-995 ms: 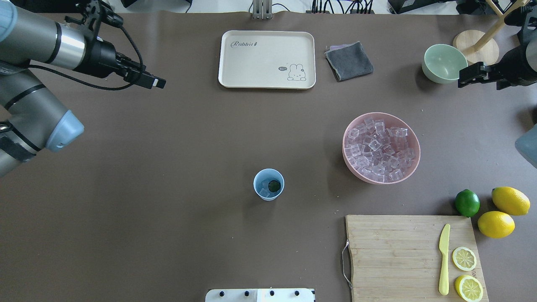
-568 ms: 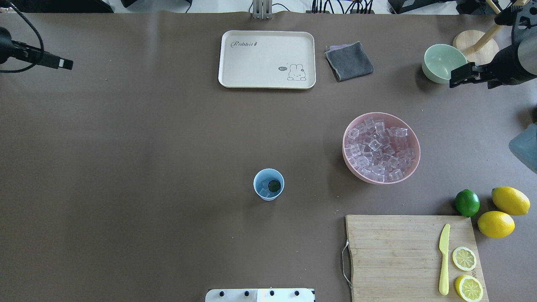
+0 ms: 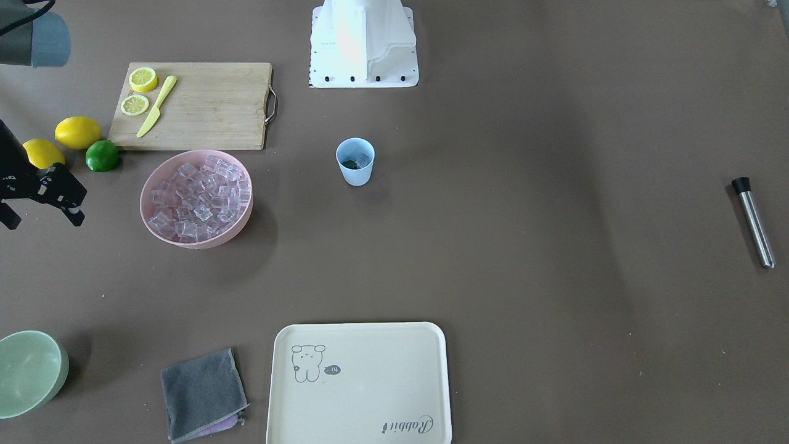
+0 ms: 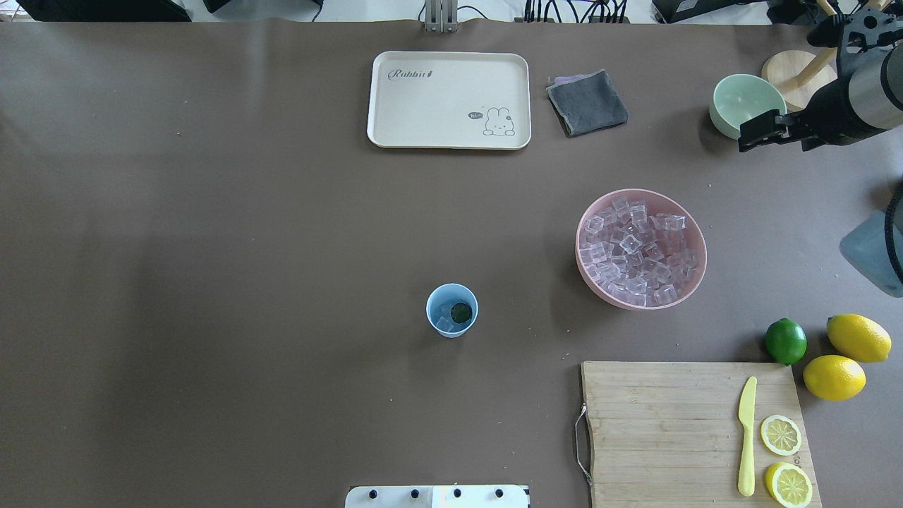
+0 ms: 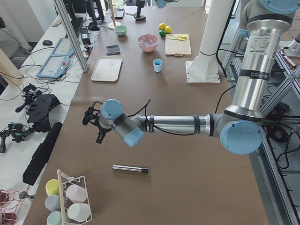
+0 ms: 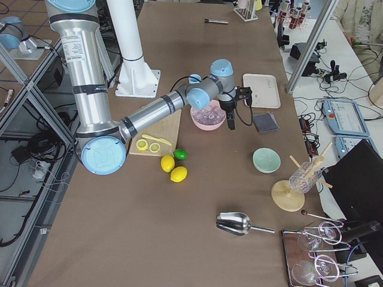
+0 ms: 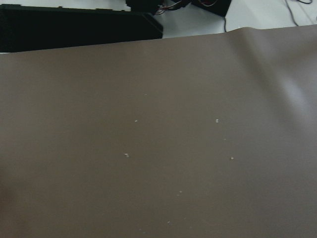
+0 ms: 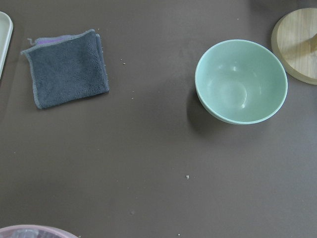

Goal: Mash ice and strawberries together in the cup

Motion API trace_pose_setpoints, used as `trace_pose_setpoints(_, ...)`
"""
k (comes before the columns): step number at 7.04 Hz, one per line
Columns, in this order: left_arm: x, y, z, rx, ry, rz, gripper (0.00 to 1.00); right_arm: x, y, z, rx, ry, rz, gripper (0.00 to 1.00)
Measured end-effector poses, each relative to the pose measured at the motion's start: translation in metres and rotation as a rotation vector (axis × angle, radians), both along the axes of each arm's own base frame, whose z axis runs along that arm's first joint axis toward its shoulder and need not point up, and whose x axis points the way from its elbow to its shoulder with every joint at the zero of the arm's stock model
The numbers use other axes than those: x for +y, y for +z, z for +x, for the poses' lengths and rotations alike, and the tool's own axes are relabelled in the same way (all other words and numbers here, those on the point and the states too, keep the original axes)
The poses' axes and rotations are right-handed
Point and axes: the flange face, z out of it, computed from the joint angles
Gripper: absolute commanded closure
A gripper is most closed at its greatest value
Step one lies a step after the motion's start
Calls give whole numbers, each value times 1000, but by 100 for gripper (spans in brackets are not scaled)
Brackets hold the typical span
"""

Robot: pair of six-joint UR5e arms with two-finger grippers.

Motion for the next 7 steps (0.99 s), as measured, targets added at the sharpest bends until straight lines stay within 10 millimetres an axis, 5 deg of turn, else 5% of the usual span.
trace_pose_setpoints(2,5,31,-19,-43,15,-80,3,-13,8,38,34,-30,51,0)
trace_pose_setpoints(4,1,61,-14,-61,30,-145,3,-20,25,93,67,-66,63,0)
trace_pose_setpoints(7,-10,91,24,-135,74,-193,3,-22,43,112,97,-88,60,0)
